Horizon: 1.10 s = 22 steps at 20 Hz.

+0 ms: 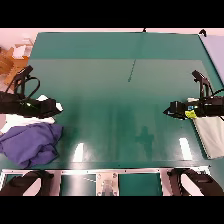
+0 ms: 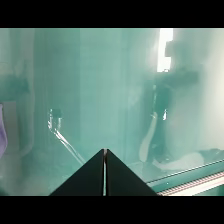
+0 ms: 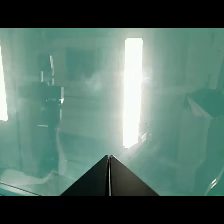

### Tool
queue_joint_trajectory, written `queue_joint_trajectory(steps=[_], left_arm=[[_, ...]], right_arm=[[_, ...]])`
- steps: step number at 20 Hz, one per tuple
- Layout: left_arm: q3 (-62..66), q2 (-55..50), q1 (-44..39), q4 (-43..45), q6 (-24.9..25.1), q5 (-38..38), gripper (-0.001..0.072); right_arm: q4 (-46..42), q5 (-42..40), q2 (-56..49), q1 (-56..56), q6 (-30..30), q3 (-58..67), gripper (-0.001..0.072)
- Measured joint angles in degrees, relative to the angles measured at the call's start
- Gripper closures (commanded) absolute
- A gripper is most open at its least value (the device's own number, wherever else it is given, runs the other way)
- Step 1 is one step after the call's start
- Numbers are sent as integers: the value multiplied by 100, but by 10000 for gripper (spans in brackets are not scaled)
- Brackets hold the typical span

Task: Fold the shirts.

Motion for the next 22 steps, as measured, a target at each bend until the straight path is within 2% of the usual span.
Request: queue_joint_trajectory(steps=[4, 6, 7, 8, 9, 10, 15, 20, 21, 22], left_arm=[[0, 2, -2, 61, -2, 33, 684], [35, -22, -7, 490, -42, 186, 683], [66, -74, -7, 879, -55, 284, 625], [90, -160, -7, 1303, -46, 378, 160], [107, -295, -4, 1790, -37, 476, -5], [120, -470, 0, 2232, -31, 573, -10], [146, -1904, 0, 4081, -66, 946, -10], [151, -3099, 74, 5193, -122, 1051, -7], [155, -3263, 153, 5318, -127, 1108, 142], [155, -3383, 238, 5388, -129, 1145, 576]], right_arm=[[0, 4, 0, 0, 0, 0, 694], [0, 4, 0, 0, 0, -2, 694], [0, 7, 0, 0, 0, -2, 694], [0, 7, 0, 0, 0, 0, 694], [2, 7, 0, 0, 0, 0, 694], [2, 7, 0, 0, 0, 0, 694], [0, 7, 0, 0, 0, 0, 694], [0, 7, 0, 0, 2, 0, 694], [2, 9, 0, 0, 0, 0, 694], [2, 9, 0, 0, 0, 0, 694]])
